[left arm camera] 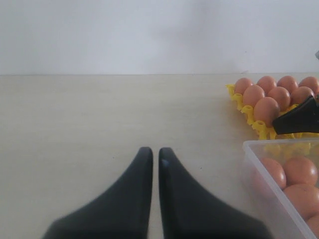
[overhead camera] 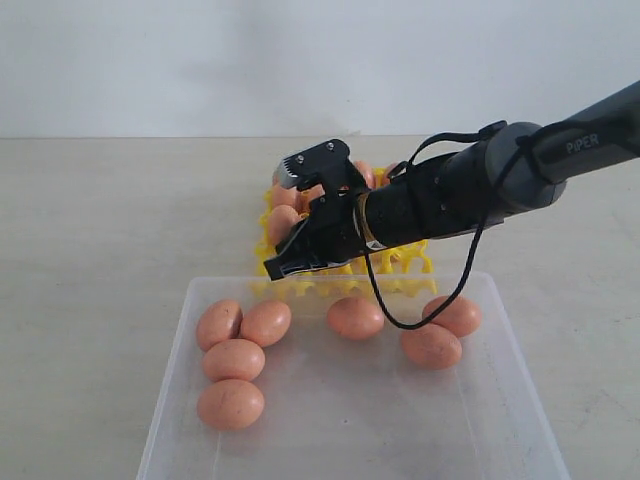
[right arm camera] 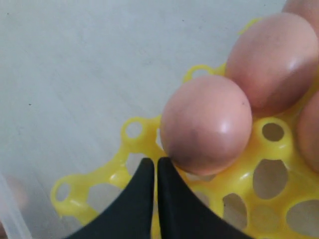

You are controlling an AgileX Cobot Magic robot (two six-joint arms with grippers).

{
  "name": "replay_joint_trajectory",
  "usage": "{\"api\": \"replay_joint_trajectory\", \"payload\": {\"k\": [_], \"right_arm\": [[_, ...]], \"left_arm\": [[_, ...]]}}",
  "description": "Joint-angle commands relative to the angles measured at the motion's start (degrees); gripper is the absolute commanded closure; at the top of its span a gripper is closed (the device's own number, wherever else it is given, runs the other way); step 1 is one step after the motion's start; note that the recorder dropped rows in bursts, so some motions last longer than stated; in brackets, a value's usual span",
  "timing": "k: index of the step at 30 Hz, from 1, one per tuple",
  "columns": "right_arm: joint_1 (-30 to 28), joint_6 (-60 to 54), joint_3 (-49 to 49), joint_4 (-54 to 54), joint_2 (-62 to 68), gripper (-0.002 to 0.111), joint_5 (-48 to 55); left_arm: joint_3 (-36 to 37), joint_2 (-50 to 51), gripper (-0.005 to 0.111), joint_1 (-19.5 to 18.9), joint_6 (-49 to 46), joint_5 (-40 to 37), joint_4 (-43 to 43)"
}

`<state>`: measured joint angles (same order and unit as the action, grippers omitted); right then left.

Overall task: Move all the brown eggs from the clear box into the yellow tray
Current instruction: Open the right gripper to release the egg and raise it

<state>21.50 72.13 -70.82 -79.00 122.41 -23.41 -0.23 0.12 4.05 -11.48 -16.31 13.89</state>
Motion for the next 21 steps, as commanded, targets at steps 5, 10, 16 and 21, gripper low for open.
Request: {"api": "replay_joint_trajectory", "payload": {"k": [5,10,16,21], "right_arm": [[-0.1,1.2,-0.4,-0.8,-8.7,0.108,-1.4],[-0.1,15.2,-0.4,-20.9,-15.9,0.108,-1.0],[-0.3,13.5,4.3,-20.9,-17.8,0.108,-19.4],[-0.1,12.4,10.6,-20.9,-17.8,0.109,-0.9]], "left_arm": [[0.2,-0.1,0.103,0.5,-0.1,0.1,0.1],[0.2,-0.1,0.103,0.5,-0.1,0.1,0.1],[0.2,-0.1,0.103,0.5,-0.1,0.1,0.1],[0.2,-0.1,0.103,0.5,-0.1,0.1,0.1]]}}
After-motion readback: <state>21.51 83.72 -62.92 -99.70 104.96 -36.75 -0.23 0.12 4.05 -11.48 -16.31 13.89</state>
